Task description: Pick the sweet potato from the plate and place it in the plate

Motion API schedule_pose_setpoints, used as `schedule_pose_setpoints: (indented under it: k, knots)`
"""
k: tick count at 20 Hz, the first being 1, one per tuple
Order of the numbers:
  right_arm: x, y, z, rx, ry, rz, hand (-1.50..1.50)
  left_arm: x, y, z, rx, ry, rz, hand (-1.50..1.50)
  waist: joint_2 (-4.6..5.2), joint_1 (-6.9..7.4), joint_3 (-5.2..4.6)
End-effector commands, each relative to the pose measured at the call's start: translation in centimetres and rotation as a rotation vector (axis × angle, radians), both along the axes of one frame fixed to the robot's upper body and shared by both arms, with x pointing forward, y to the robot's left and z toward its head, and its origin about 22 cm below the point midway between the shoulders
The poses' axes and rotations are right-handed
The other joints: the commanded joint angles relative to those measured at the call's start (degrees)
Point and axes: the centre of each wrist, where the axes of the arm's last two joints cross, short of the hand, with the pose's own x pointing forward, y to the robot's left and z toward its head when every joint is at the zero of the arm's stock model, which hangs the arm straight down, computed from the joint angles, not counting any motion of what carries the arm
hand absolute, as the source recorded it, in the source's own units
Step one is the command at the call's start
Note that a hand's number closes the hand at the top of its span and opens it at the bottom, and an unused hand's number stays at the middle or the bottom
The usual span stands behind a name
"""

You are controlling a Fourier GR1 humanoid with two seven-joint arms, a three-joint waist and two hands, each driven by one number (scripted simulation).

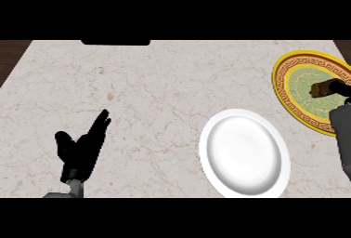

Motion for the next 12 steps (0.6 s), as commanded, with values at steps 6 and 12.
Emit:
schedule_pose_setpoints:
  k: [6, 12]
  knots:
    - [-0.7, -0.6, 0.7, -0.100, -0.297, 0.087, -1.50, 0.0, 1.0, -1.1, -0.002, 0.079, 0.006, 0.00, 0.38, -0.56, -0.27]
    - [-2.4, -2.2, 0.9, -0.061, -0.458, 0.040, -1.50, -0.4, -0.5, -1.7, -0.010, 0.070, 0.011, 0.00, -0.07, -1.05, -0.53]
